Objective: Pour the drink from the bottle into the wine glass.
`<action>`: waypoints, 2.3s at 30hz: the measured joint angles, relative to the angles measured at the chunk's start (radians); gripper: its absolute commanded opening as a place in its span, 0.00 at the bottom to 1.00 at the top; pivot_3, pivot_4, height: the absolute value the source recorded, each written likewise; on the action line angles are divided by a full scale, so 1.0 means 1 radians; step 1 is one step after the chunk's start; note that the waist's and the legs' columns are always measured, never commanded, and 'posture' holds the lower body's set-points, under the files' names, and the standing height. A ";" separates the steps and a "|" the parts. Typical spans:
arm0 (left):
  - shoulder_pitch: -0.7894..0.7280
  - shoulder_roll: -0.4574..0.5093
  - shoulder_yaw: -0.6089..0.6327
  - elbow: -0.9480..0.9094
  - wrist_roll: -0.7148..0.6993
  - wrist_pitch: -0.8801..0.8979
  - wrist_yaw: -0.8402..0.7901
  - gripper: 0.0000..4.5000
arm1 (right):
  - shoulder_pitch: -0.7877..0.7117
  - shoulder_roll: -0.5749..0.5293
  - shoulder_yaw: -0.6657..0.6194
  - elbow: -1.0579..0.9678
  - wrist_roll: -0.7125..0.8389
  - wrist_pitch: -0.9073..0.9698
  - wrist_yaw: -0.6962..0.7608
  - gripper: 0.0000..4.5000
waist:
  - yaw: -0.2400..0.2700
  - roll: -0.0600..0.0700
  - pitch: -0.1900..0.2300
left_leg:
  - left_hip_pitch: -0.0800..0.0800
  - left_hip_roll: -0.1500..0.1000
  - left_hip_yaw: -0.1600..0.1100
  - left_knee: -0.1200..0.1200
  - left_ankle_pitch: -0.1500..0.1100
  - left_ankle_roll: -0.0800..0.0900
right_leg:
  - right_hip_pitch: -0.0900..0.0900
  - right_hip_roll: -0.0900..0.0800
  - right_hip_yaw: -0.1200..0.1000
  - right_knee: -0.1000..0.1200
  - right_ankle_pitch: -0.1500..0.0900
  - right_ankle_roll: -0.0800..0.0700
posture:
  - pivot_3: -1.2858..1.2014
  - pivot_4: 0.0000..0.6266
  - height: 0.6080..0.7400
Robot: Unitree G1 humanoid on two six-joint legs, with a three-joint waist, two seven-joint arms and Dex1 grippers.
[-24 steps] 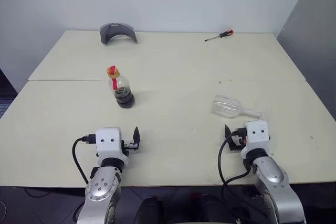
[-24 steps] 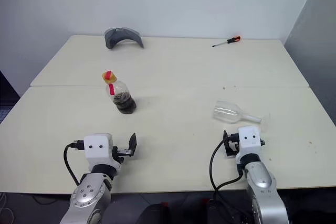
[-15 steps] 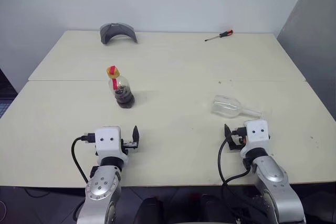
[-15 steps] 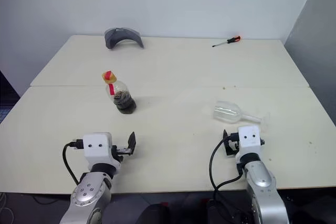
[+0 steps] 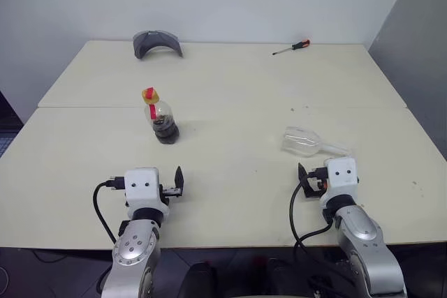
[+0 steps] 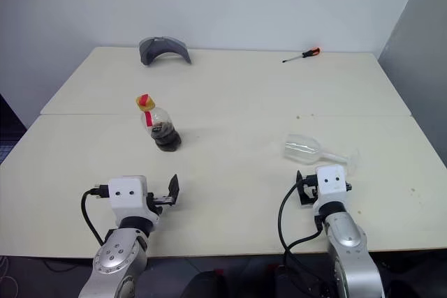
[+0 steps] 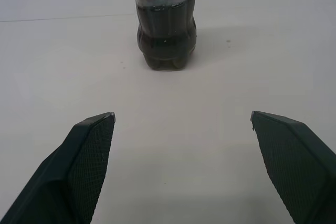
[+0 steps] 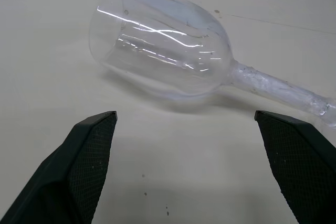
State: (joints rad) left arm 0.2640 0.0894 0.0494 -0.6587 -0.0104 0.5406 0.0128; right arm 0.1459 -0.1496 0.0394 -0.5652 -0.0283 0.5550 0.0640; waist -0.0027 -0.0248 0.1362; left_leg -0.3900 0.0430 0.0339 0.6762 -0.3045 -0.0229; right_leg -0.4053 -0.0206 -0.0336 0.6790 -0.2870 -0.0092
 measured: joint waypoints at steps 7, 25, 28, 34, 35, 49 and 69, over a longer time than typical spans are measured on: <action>-0.050 0.070 0.059 0.019 0.004 -0.016 -0.020 0.99 | -0.011 -0.047 -0.053 -0.004 0.160 -0.011 0.162 1.00 | 0.000 0.000 0.000 | 0.000 -0.001 0.000 0.000 0.000 0.000 | 0.000 0.000 -0.001 0.000 0.000 0.000 | 0.52 0.24 1.00; -0.311 0.107 0.107 0.361 0.006 -0.183 -0.030 0.99 | -0.285 -0.285 -0.107 0.042 0.653 0.094 0.592 1.00 | 0.003 -0.001 0.001 | 0.000 -0.001 -0.001 0.001 0.000 0.000 | 0.001 -0.001 -0.002 0.001 0.001 -0.001 | 0.52 0.24 1.00; -0.328 0.129 0.105 0.403 0.011 -0.207 -0.045 0.99 | -0.305 -0.285 -0.091 0.071 0.649 0.081 0.601 1.00 | 0.002 -0.001 0.001 | 0.000 0.000 -0.001 0.001 0.000 0.000 | 0.001 -0.001 -0.002 0.001 0.001 -0.001 | 0.52 0.24 1.00; -0.366 0.138 0.114 0.492 0.008 -0.236 -0.053 0.99 | -0.334 -0.283 -0.085 0.107 0.638 0.060 0.601 1.00 | 0.003 -0.001 0.001 | 0.000 0.000 -0.001 0.001 0.000 0.000 | 0.001 -0.001 -0.002 0.001 0.001 -0.001 | 0.52 0.24 1.00; -0.377 0.142 0.114 0.506 0.005 -0.243 -0.062 0.99 | -0.334 -0.283 -0.085 0.108 0.638 0.060 0.599 1.00 | 0.003 -0.001 0.001 | 0.000 0.000 -0.001 0.001 0.000 0.000 | 0.001 -0.002 -0.002 0.001 0.001 -0.001 | 0.52 0.24 1.00; -0.497 0.153 0.113 0.623 -0.014 -0.301 -0.095 0.99 | -0.348 -0.263 -0.075 0.107 0.644 0.069 0.537 1.00 | 0.004 -0.001 0.001 | 0.000 0.000 -0.001 0.001 0.000 0.000 | 0.001 -0.002 -0.002 0.001 0.001 -0.001 | 0.52 0.24 1.00; -0.812 0.182 0.115 1.180 -0.017 -0.625 -0.111 0.99 | -0.348 -0.263 -0.064 0.058 0.677 0.107 0.494 1.00 | 0.004 -0.001 0.001 | -0.001 -0.001 -0.001 0.001 0.000 0.000 | 0.001 -0.002 -0.004 0.001 0.001 -0.001 | 0.52 0.24 1.00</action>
State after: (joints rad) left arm -0.5480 0.2719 0.1644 0.5217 -0.0279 -0.0840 -0.0983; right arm -0.2025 -0.4126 -0.0250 -0.5071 0.6484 0.6616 0.5578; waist 0.0014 -0.0255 0.1368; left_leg -0.3907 0.0422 0.0325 0.6774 -0.3043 -0.0230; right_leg -0.4044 -0.0225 -0.0373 0.6801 -0.2862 -0.0099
